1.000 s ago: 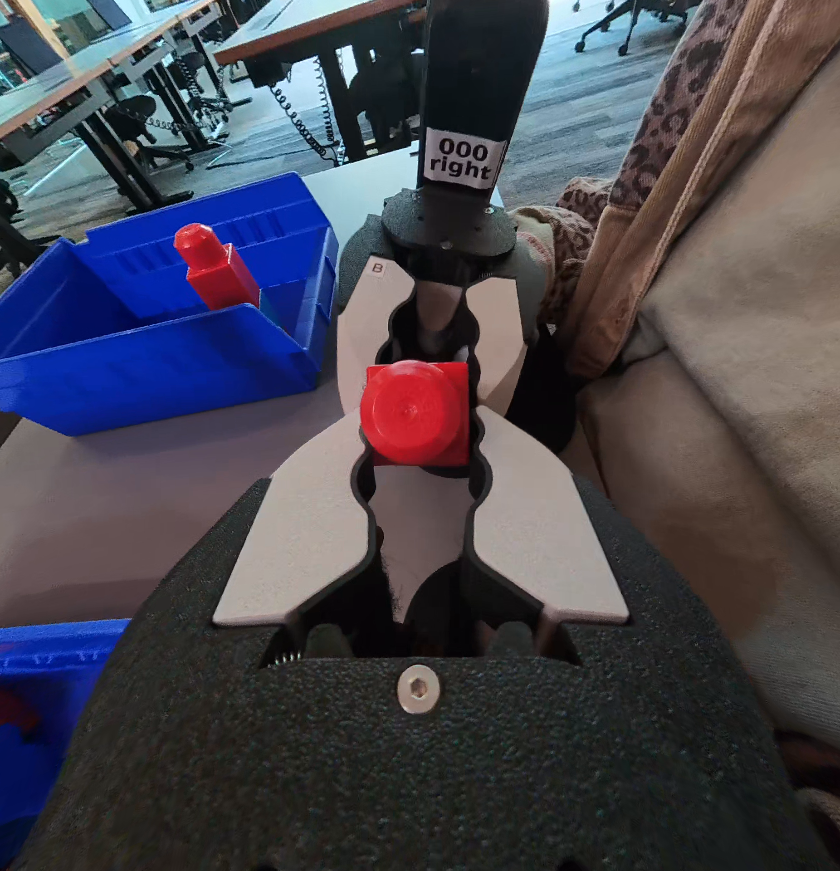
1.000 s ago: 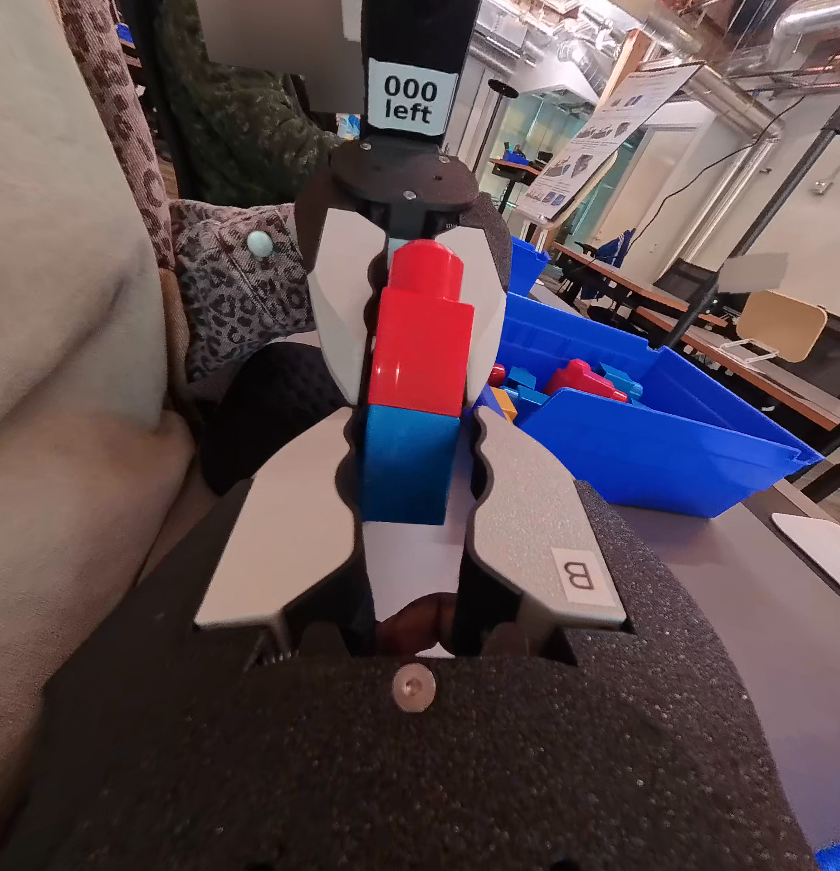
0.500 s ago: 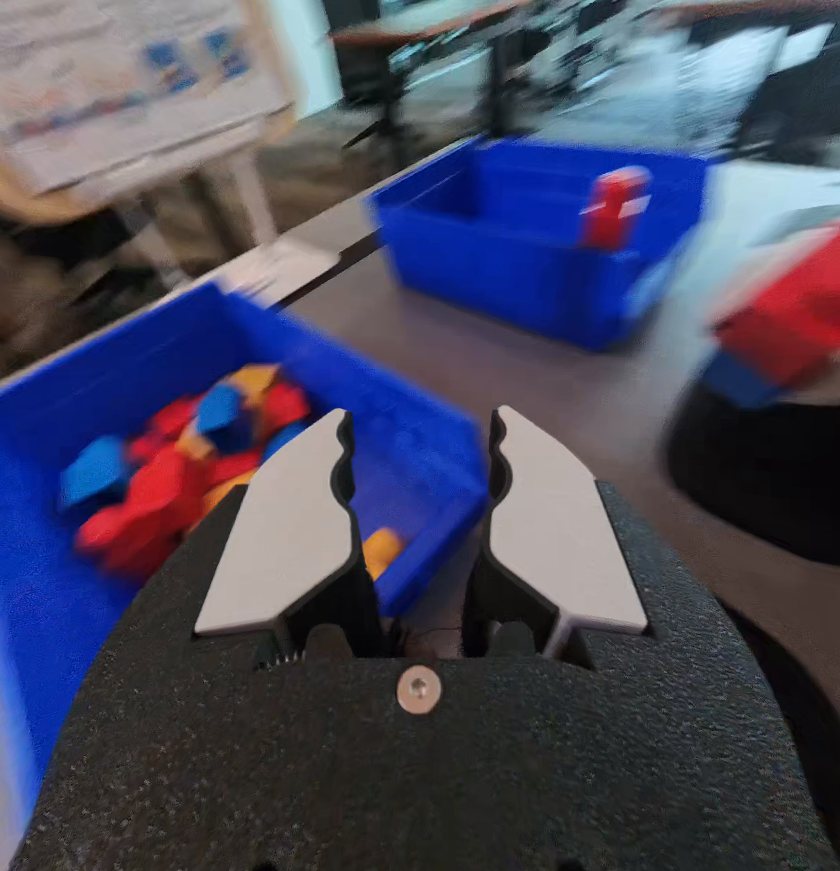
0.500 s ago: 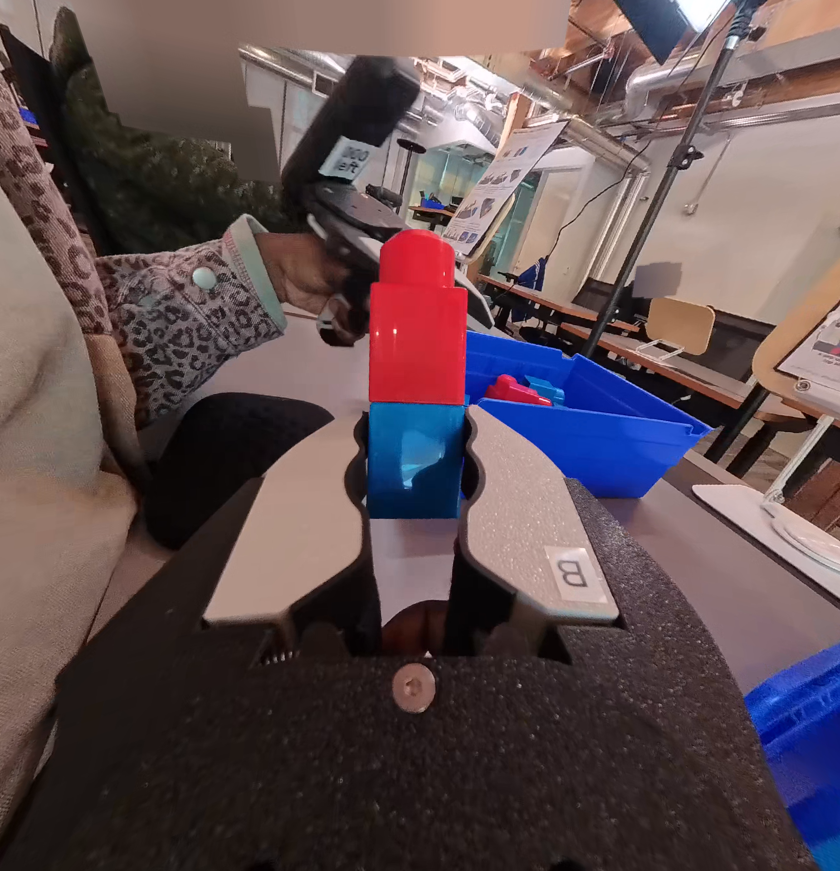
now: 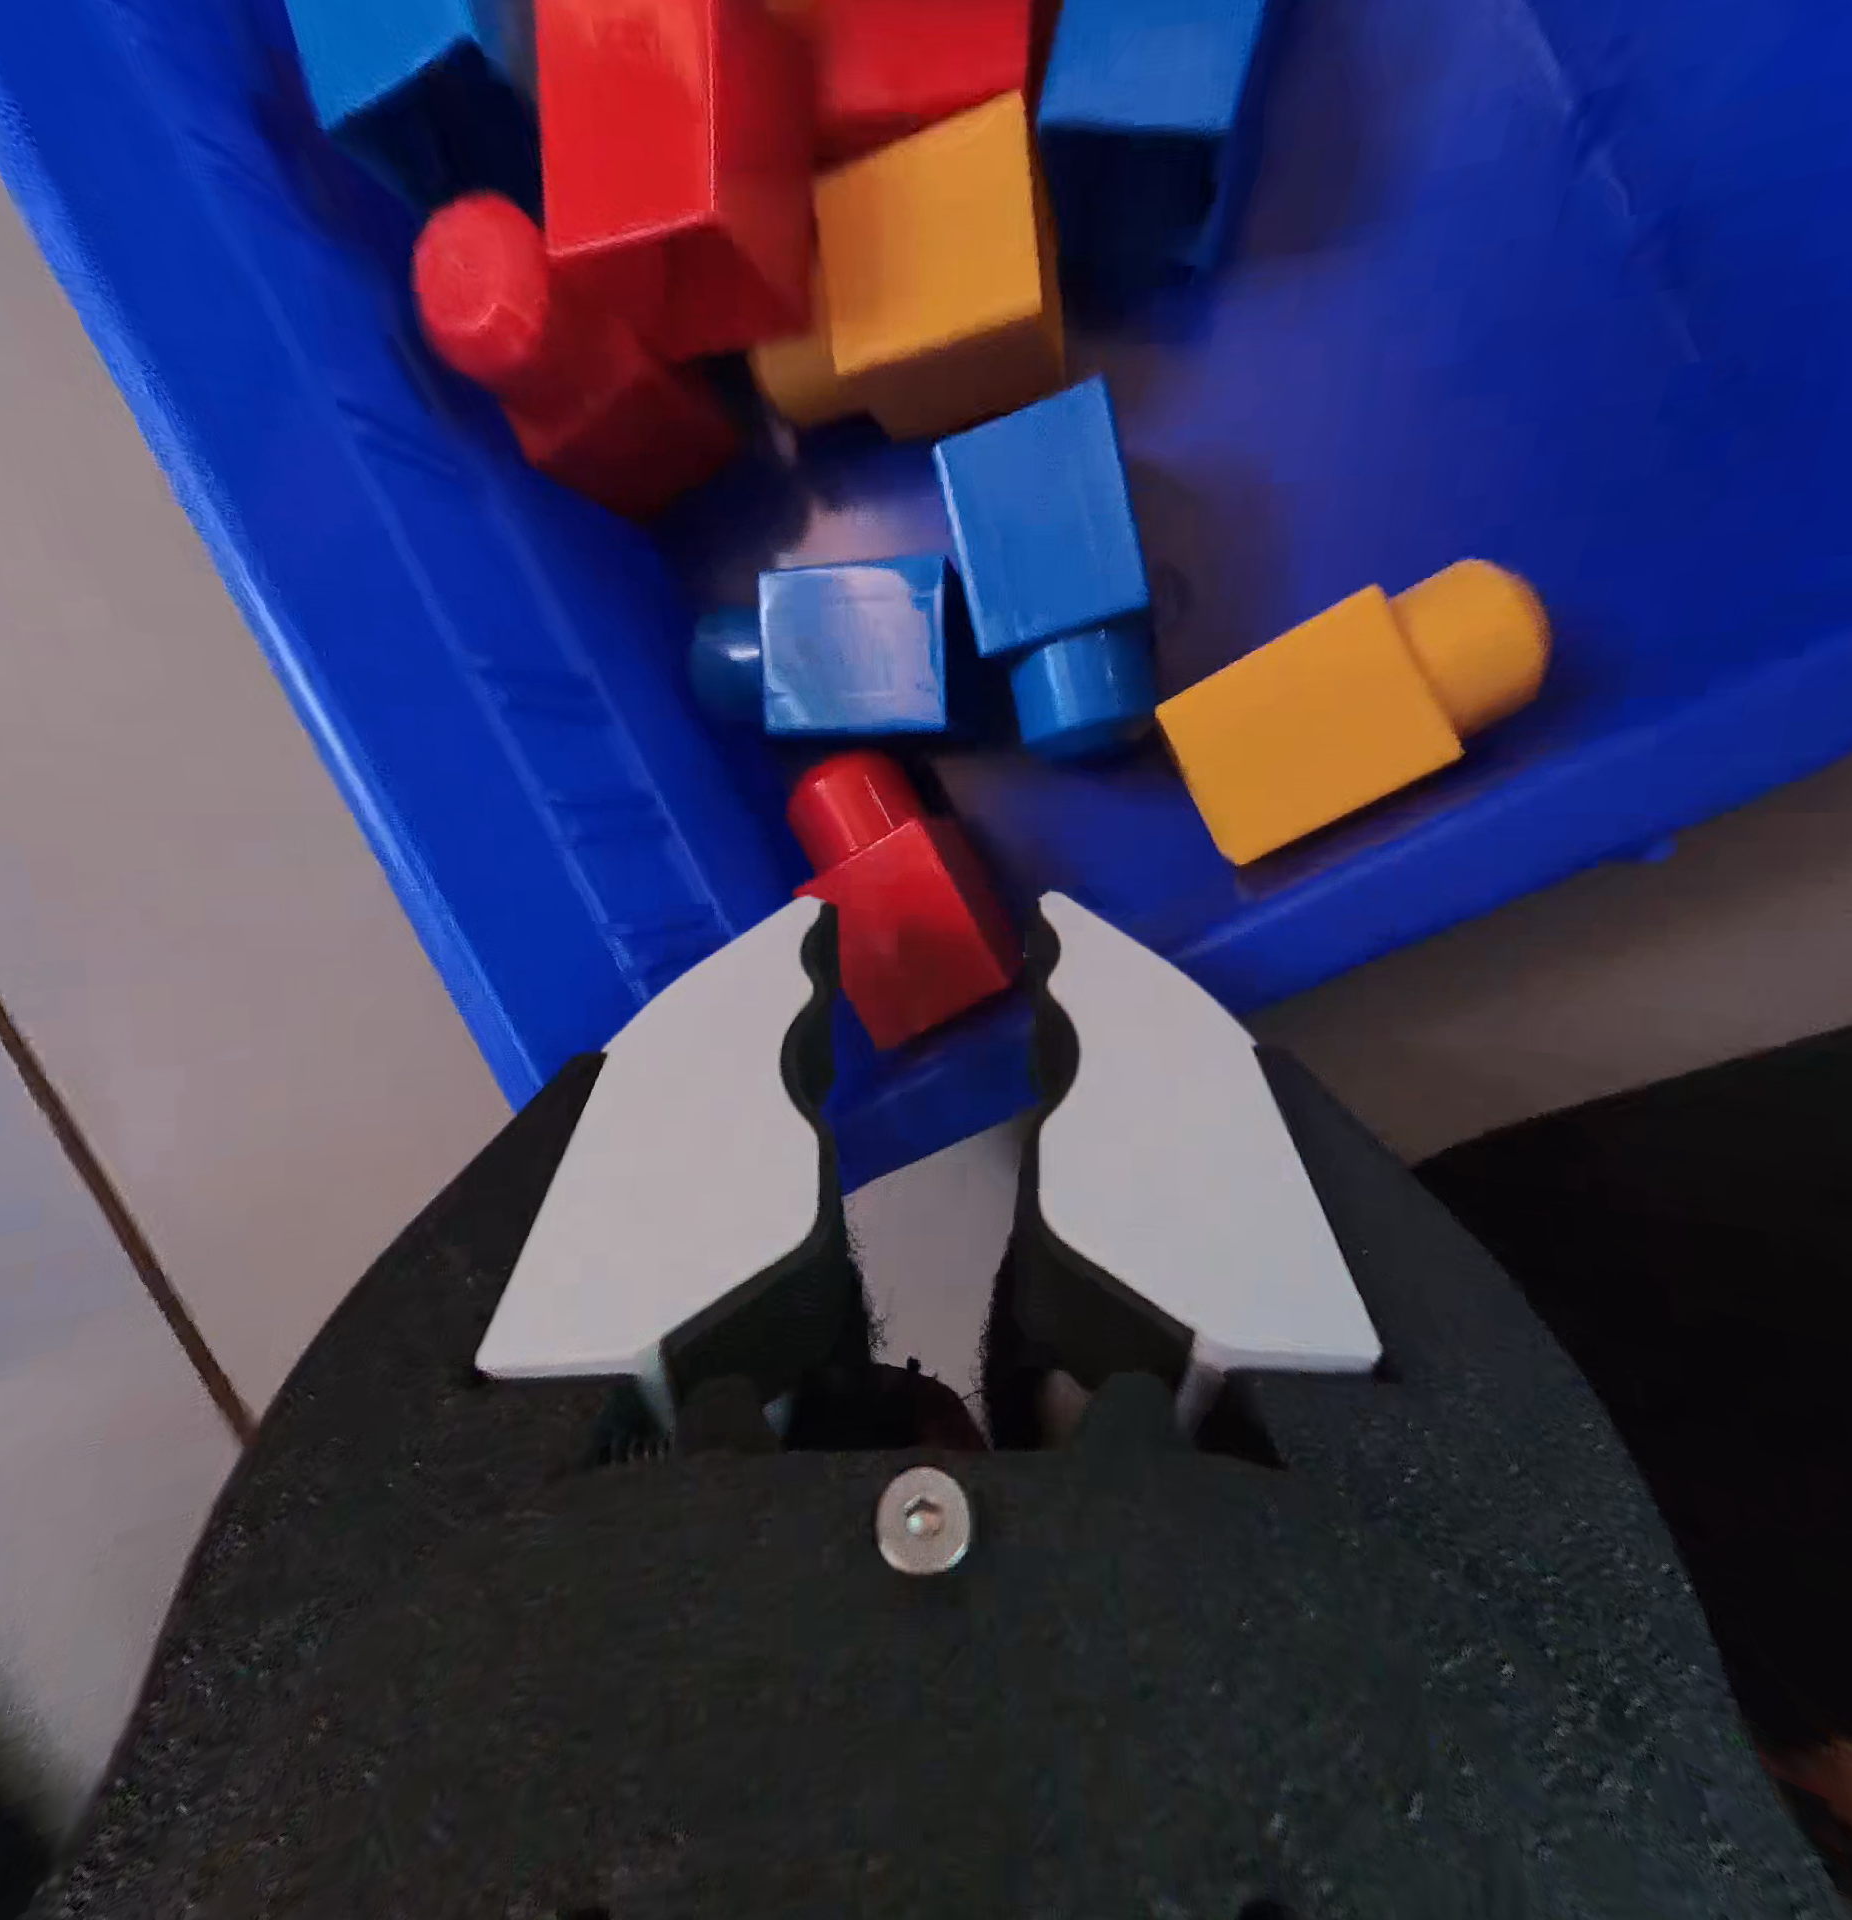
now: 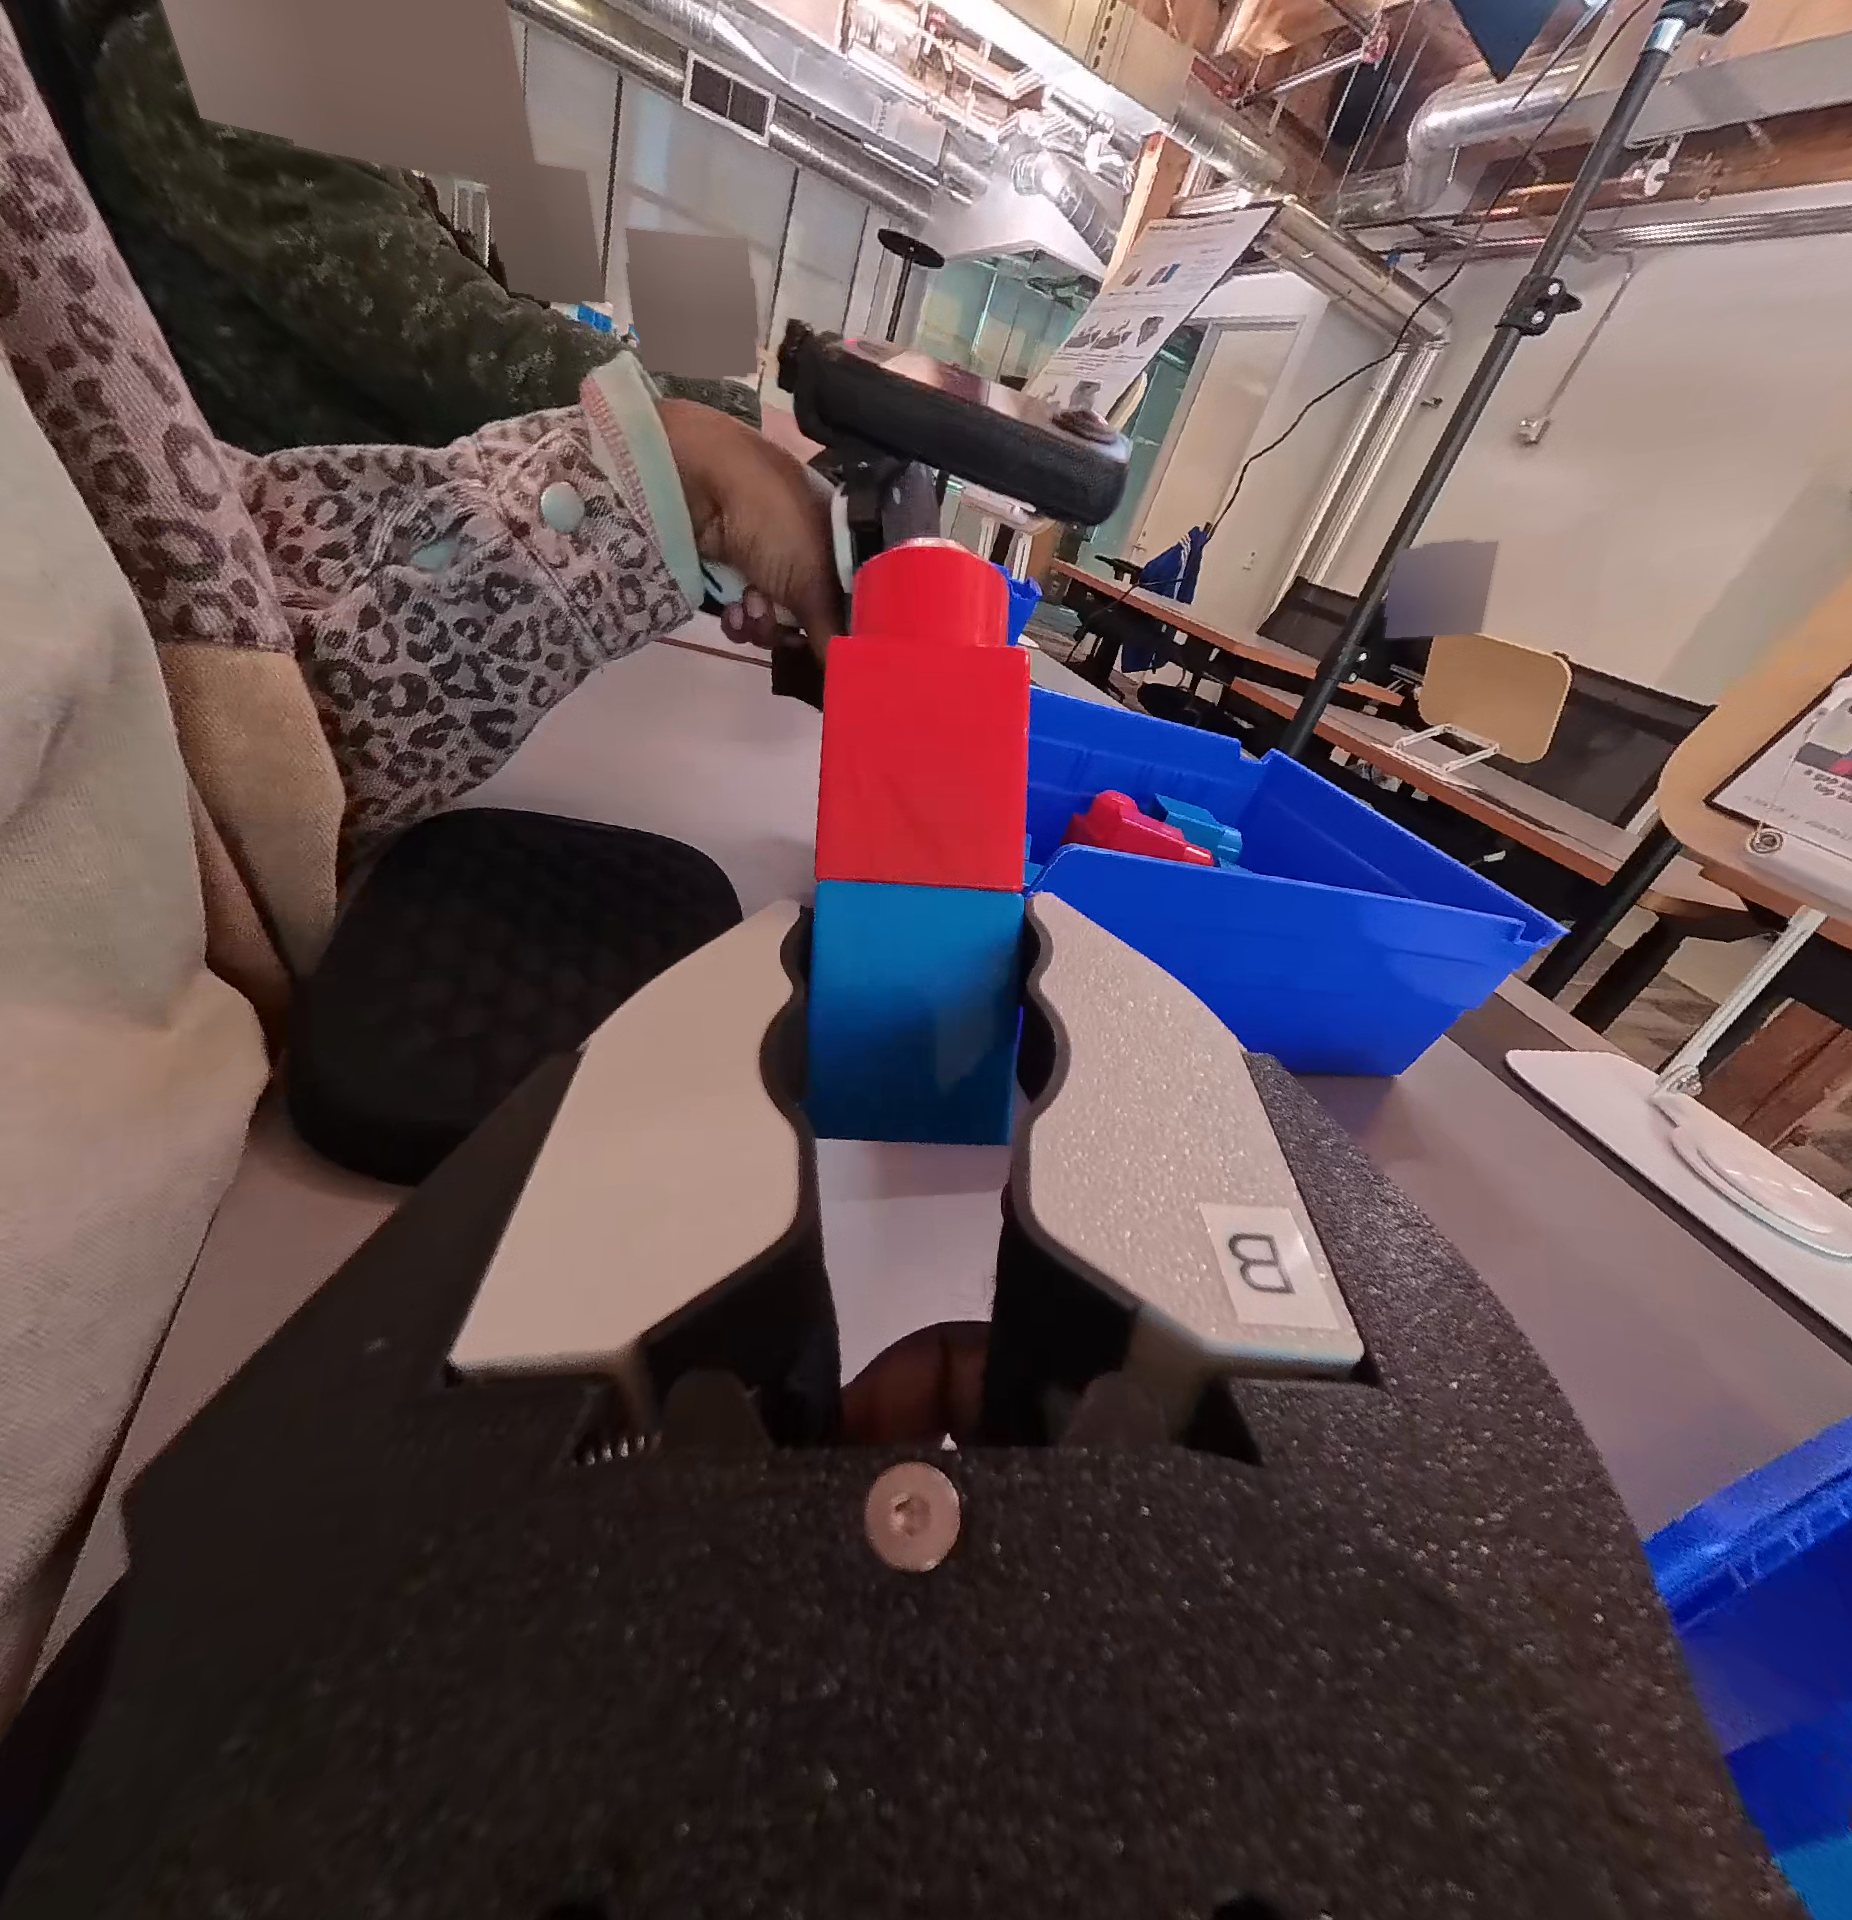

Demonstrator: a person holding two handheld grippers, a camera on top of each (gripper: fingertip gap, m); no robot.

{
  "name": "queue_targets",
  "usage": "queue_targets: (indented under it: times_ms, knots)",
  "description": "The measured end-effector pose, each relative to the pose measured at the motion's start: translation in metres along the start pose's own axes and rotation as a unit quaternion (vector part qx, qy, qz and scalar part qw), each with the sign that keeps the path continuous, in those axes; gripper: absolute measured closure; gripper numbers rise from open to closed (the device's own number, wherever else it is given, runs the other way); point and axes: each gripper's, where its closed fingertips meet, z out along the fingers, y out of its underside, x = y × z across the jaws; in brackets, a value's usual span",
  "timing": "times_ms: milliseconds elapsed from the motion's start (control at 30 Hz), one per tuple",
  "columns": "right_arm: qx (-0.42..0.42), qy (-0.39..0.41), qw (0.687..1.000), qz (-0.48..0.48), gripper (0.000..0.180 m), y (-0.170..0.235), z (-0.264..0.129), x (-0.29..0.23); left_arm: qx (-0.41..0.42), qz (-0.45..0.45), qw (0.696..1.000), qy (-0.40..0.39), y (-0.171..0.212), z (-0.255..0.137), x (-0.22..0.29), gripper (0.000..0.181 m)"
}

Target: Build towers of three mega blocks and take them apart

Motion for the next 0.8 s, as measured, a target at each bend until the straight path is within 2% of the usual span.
queue_targets:
  times_ms: [33,167,267,333,433,500,600,800]
  knots:
    - [0.0,0.001,1.0,-0.001,0.143,0.0,0.0,0.0,-0.016,0.013,1.0,-0.006,0.0,0.003,-0.002,0.147]
    - [0.003,0.002,1.0,0.002,0.143,-0.001,-0.001,0.001,-0.039,0.044,0.998,-0.022,-0.012,0.015,-0.003,0.143]
    - [0.002,0.002,1.0,0.002,0.143,0.0,0.0,0.001,0.009,0.077,0.997,0.011,-0.033,0.014,0.015,0.145]
    - [0.001,0.001,1.0,0.001,0.143,0.0,0.0,0.001,0.024,0.07,0.997,0.026,-0.043,0.018,0.02,0.149]
    - [0.002,0.002,1.0,-0.001,0.143,-0.001,0.0,0.0,0.017,0.051,0.998,0.038,-0.044,0.029,0.021,0.142]
    - [0.002,0.002,1.0,0.0,0.143,0.0,0.0,0.001,0.036,0.046,0.996,0.07,-0.05,0.032,0.029,0.141]
    - [-0.002,0.002,1.0,-0.003,0.143,0.001,0.001,0.0,0.023,0.039,0.994,0.101,-0.048,0.046,0.038,0.144]
    - [-0.002,0.004,1.0,-0.002,0.143,0.001,0.001,0.001,0.033,0.032,0.996,0.077,-0.055,0.053,0.037,0.143]
